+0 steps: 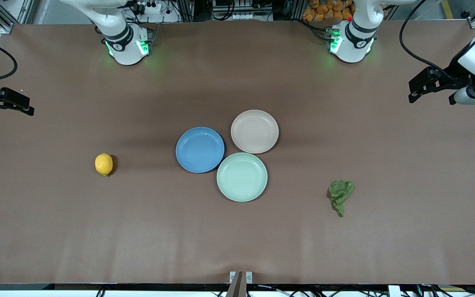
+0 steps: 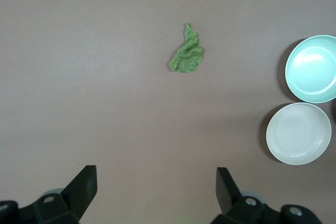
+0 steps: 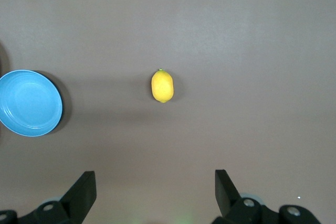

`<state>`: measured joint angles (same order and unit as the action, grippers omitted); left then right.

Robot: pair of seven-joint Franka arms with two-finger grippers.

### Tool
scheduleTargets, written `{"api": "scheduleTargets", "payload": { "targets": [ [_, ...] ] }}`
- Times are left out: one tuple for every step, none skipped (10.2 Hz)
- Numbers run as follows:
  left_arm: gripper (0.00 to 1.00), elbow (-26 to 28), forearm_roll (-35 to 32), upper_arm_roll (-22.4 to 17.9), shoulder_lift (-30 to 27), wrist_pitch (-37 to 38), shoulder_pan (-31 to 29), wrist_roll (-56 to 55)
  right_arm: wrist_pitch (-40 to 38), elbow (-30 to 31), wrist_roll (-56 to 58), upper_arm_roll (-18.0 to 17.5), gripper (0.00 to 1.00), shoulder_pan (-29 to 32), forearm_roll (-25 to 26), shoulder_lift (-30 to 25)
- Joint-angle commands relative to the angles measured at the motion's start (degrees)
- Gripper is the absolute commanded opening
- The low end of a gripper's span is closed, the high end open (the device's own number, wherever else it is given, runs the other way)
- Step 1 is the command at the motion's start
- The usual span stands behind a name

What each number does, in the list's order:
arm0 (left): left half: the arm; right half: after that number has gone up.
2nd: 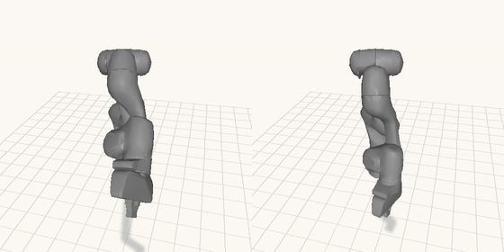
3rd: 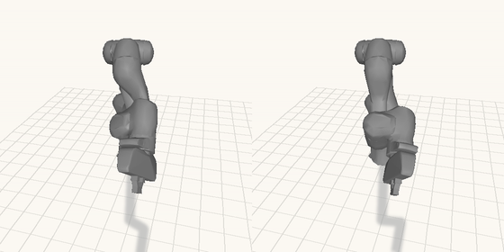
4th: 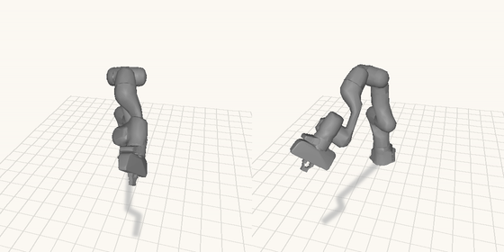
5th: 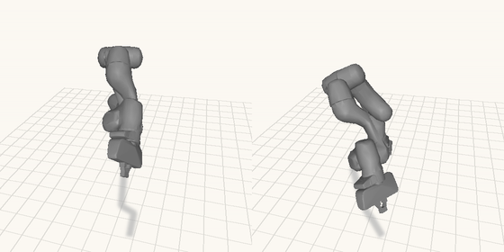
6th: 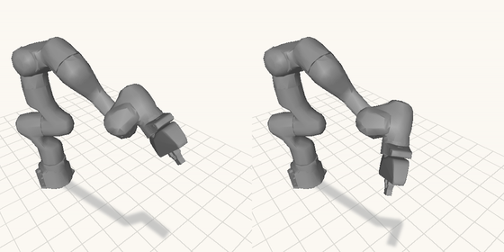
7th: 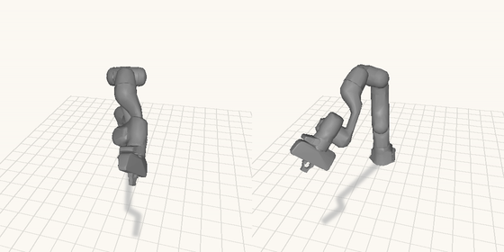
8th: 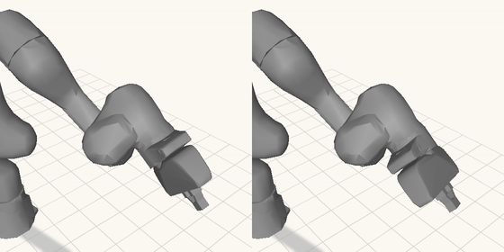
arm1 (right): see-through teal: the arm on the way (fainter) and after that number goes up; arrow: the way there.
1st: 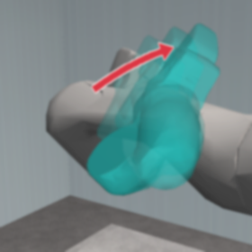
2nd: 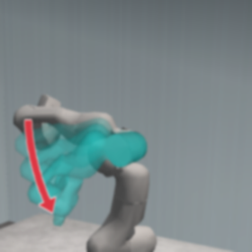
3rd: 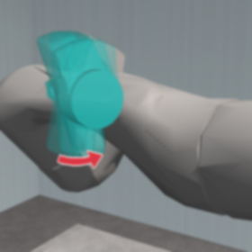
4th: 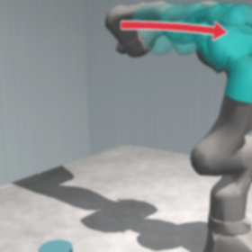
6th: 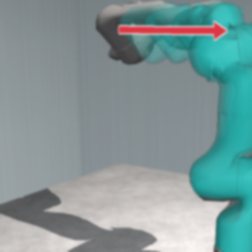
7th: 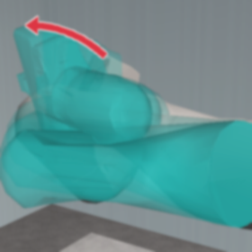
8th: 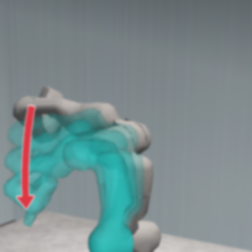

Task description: Place lemon and lettuce in plates

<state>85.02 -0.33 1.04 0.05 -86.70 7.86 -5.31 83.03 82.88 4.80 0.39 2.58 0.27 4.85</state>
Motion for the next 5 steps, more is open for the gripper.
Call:
{"api": "scheduleTargets", "payload": {
  "targets": [
    [1.0, -0.2, 0.4, -0.1, 0.0, 0.0, -0.4, 1.6, -0.5, -0.5, -0.6, -0.4, 1.0, 0.5, 0.5, 0.2],
    [1.0, -0.1, 0.4, -0.1, 0.0, 0.0, -0.5, 1.6, -0.5, -0.5, -0.7, -0.4, 1.0, 0.5, 0.4, 0.2],
    [1.0, -0.1, 0.5, -0.1, 0.0, 0.0, -0.4, 1.6, -0.5, -0.5, -0.7, -0.4, 1.0, 0.5, 0.4, 0.2],
    [1.0, 0.1, 0.5, -0.1, 0.0, 0.0, -0.4, 1.5, -0.5, -0.5, -0.6, -0.4, 1.0, 0.5, 0.5, 0.2],
    [1.0, 0.1, 0.5, -0.1, 0.0, 0.0, -0.5, 1.5, -0.5, -0.5, -0.6, -0.4, 1.0, 0.5, 0.5, 0.2]
  ]
}}
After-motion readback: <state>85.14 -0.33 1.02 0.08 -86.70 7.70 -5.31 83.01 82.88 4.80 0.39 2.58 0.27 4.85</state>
